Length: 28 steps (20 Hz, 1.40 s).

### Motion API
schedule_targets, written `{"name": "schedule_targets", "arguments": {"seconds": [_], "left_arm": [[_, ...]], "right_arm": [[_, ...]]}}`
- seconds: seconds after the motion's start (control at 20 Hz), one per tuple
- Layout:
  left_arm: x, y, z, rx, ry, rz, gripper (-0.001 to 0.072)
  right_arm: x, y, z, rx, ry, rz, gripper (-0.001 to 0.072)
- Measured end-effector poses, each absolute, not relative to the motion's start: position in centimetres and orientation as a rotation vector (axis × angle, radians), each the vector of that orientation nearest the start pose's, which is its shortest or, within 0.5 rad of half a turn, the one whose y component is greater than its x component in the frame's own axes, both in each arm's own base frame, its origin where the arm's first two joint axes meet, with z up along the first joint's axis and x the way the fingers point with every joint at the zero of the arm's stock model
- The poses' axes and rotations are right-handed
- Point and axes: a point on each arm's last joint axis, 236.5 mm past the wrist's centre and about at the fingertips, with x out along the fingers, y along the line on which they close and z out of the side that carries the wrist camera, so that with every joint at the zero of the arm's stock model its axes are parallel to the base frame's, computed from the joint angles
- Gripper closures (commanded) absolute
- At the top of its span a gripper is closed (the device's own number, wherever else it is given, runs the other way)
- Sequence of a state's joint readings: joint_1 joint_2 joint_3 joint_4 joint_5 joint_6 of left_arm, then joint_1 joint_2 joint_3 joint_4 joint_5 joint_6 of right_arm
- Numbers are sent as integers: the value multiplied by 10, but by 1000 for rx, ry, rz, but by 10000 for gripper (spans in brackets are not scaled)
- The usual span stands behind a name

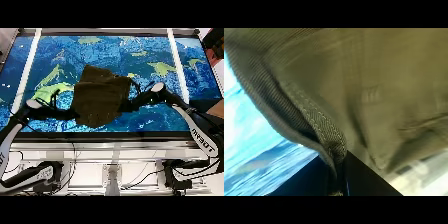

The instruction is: Fold the clothes and pants, and hang the long-sleeved shirts on hangers.

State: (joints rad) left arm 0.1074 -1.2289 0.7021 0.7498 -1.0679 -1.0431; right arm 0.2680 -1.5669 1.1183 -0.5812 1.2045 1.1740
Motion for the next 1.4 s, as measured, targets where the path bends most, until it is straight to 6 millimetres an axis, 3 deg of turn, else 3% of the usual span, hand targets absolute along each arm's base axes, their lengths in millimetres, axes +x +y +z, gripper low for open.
{"name": "schedule_targets", "arguments": {"seconds": [0.1,0.2,0.35,0.45,0.6,0.75,0.85,0.95,1.1,1.2,1.4], "left_arm": [[340,-116,3,-493,1143,-559,649],[367,-109,75,-447,959,-586,649],[375,-107,186,-357,694,-627,649],[360,-111,247,-297,547,-644,649],[318,-120,317,-210,361,-659,649],[267,-130,365,-136,209,-662,651],[239,-132,386,-109,133,-639,652],[224,-128,391,-133,124,-597,652],[238,-117,359,-210,243,-540,652],[265,-113,315,-288,373,-530,651],[335,-118,190,-430,651,-510,651]], "right_arm": [[342,284,21,459,1351,944,675],[359,285,76,389,1208,981,675],[362,282,167,311,988,1018,675],[350,277,229,280,836,1028,675],[313,266,304,277,670,1033,675],[265,253,361,294,543,1038,675],[238,244,386,312,488,1031,675],[229,236,386,343,498,990,675],[250,226,337,425,629,861,674],[280,222,291,499,709,756,674],[355,212,193,646,791,534,675]]}}
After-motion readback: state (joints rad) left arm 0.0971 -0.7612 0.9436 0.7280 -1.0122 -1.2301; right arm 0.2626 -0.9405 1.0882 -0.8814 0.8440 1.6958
